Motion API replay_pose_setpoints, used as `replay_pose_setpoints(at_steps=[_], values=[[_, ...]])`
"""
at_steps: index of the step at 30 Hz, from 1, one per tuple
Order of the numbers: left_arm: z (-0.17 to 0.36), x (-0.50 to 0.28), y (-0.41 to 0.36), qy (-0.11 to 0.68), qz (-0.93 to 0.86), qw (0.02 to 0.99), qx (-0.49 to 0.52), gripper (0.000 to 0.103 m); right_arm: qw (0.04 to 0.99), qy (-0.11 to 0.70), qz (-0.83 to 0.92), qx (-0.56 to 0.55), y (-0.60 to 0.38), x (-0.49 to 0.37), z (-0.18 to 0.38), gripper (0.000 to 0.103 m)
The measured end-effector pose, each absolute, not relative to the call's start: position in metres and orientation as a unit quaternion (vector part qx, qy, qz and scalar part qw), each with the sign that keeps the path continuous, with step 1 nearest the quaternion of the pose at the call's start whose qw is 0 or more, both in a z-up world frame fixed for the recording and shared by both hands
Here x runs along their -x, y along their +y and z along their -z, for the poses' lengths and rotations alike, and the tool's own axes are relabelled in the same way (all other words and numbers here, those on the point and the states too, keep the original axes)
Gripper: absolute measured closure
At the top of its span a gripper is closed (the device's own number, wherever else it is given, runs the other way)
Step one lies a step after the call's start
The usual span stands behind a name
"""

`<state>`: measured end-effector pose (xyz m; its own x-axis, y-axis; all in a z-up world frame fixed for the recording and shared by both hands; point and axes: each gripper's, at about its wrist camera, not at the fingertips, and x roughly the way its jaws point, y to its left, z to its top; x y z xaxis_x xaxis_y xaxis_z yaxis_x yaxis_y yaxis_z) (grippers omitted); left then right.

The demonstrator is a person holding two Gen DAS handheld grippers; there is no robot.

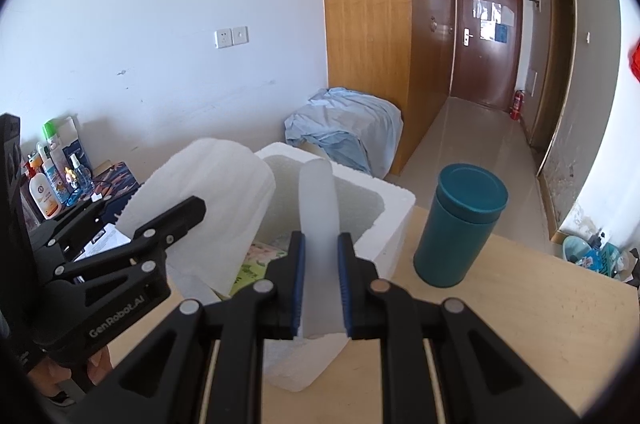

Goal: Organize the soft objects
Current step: 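Open the left tool to drop the towel roll into the foam box, then lower the white tube into the foam box and open the right tool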

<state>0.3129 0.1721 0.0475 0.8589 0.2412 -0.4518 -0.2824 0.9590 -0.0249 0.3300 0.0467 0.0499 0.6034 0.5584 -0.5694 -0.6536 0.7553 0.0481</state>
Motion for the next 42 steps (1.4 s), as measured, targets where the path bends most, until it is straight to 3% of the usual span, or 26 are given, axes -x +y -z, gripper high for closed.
replay_pose_setpoints(at_steps=[8, 13, 42], values=[[-0.050, -0.295, 0.177, 0.219, -0.143, 0.964, 0.050, 0.041, 0.889, 0.283, -0.350, 0.084, 0.052, -0.328, -0.052, 0.084], [-0.054, -0.281, 0.184, 0.201, -0.159, 0.965, 0.057, 0.026, 0.888, 0.282, -0.354, 0.085, 0.055, -0.328, -0.053, 0.084], [-0.049, -0.271, 0.190, 0.208, -0.163, 0.962, 0.066, 0.026, 0.880, 0.296, -0.358, 0.096, 0.074, -0.338, -0.041, 0.084]])
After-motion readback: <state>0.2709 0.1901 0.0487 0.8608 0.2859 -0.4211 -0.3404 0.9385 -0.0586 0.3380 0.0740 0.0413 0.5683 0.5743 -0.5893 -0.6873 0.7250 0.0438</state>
